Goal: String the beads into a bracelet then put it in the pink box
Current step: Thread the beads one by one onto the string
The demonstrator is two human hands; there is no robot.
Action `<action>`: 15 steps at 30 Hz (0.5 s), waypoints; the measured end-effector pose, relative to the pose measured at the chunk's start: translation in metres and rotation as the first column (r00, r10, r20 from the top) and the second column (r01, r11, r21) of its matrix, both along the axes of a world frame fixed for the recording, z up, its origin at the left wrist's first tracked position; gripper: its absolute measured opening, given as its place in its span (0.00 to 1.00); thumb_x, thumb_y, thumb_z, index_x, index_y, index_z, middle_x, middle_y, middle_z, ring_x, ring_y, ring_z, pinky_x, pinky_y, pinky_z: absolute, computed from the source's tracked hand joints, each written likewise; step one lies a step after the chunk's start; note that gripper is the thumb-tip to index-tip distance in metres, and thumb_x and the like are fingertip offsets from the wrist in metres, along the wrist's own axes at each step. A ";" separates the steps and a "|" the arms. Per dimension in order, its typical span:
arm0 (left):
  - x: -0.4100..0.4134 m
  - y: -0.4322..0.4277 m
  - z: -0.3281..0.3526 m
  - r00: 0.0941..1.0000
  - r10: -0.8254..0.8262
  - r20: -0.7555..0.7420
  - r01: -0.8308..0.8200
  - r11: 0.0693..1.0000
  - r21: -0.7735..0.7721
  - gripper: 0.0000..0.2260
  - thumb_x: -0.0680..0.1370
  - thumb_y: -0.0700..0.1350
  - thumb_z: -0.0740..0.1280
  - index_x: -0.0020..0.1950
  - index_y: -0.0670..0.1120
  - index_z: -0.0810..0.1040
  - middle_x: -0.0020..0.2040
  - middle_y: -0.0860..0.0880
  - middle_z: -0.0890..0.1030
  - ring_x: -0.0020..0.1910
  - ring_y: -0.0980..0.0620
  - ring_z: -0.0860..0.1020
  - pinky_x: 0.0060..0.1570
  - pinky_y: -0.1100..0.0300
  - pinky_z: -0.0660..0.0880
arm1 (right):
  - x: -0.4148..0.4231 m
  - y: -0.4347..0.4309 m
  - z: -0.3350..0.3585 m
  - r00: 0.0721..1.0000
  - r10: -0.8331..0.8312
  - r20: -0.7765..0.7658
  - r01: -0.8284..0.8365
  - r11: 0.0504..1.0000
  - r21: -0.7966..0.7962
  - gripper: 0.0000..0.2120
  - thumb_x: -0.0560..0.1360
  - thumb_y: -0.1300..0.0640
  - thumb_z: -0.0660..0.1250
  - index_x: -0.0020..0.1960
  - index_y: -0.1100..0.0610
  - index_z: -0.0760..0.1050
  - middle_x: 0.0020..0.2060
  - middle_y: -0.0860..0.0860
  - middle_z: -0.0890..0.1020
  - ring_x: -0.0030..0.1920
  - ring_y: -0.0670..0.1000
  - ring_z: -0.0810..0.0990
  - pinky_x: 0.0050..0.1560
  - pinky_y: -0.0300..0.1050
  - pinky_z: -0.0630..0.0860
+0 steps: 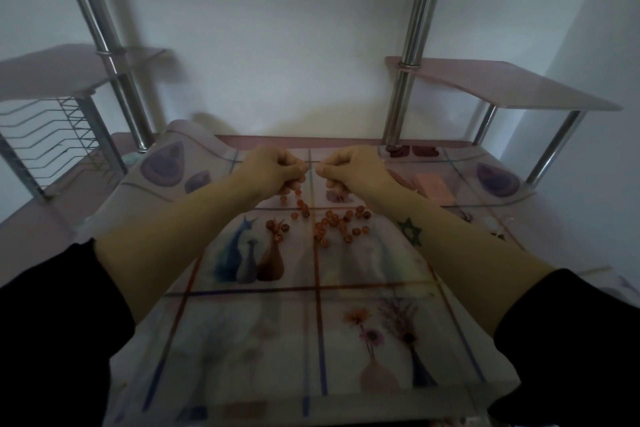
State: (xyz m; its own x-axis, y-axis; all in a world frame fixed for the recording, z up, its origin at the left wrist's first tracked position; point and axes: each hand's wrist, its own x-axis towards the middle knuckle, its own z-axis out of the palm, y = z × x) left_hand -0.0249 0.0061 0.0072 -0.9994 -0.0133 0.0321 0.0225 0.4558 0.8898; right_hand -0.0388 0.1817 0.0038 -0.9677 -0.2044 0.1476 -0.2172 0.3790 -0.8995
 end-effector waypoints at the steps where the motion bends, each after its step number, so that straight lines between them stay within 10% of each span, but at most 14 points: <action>1: 0.000 0.000 0.000 1.000 -0.002 0.001 0.002 1.000 -0.010 0.07 0.77 0.44 0.70 0.41 0.43 0.80 0.39 0.43 0.84 0.33 0.54 0.79 0.29 0.68 0.77 | 0.000 0.000 0.001 1.000 0.000 -0.014 0.000 1.000 0.022 0.06 0.73 0.59 0.73 0.38 0.55 0.81 0.27 0.51 0.80 0.24 0.47 0.76 0.28 0.39 0.77; 15: 0.005 0.003 -0.003 0.980 -0.187 0.069 0.194 0.818 -0.542 0.03 0.72 0.45 0.74 0.41 0.53 0.82 0.35 0.59 0.80 0.36 0.62 0.77 0.35 0.68 0.69 | 0.003 -0.008 0.002 1.000 -0.014 -0.023 0.015 0.997 0.071 0.08 0.75 0.58 0.70 0.37 0.55 0.78 0.26 0.51 0.78 0.24 0.47 0.74 0.25 0.38 0.71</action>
State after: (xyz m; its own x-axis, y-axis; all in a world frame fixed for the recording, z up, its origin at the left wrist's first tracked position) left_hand -0.0197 0.0090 0.0046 -0.9806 0.1932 -0.0345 0.1504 0.8530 0.4997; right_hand -0.0360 0.1742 0.0058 -0.9673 -0.2010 0.1549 -0.2310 0.4452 -0.8651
